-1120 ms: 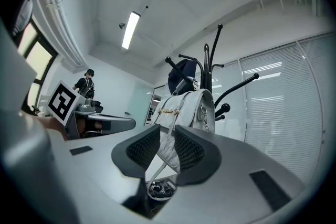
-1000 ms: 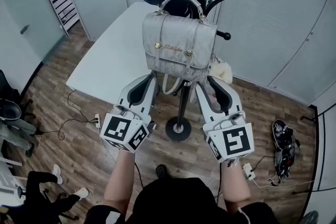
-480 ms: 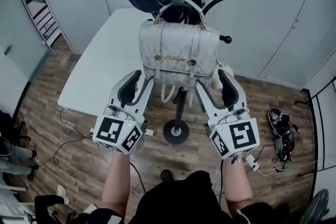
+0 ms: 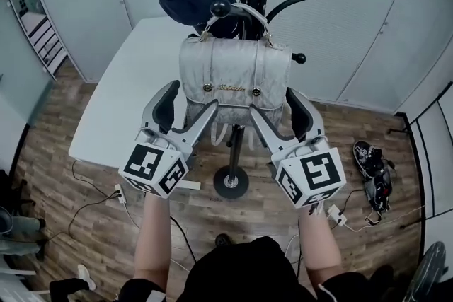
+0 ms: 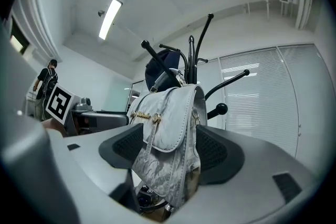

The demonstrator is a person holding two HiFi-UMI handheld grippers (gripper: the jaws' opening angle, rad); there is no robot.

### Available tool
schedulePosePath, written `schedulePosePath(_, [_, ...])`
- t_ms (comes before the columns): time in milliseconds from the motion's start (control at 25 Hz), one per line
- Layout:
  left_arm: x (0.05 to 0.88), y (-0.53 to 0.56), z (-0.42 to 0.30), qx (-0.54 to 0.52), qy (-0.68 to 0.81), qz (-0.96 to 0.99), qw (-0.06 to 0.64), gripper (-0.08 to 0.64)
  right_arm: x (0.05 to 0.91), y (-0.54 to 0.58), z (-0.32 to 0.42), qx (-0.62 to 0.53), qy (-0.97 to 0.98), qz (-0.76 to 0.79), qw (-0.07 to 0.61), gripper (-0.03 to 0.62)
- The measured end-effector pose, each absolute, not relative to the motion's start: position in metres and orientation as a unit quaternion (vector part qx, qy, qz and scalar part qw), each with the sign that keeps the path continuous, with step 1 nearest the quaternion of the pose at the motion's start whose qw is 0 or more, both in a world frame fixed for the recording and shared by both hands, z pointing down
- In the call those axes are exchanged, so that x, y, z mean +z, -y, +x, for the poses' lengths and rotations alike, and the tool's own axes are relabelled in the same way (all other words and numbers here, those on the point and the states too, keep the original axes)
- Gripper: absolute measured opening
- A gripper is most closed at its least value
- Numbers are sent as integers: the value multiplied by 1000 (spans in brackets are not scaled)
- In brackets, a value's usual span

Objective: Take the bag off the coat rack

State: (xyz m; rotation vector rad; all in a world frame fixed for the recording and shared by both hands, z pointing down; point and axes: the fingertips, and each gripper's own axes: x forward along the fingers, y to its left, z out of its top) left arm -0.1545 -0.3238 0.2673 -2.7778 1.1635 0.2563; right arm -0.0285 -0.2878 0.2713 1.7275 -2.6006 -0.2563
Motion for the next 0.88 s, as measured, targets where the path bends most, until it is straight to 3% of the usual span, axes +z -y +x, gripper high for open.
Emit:
schedulePosePath(520, [267, 331, -136, 80, -349, -932, 51, 370, 269, 304, -38, -84, 827, 555, 1, 310])
schedulePosePath(880, [265, 330, -141, 74, -361, -928, 57, 319, 269, 301, -39, -85, 822, 563, -3, 283])
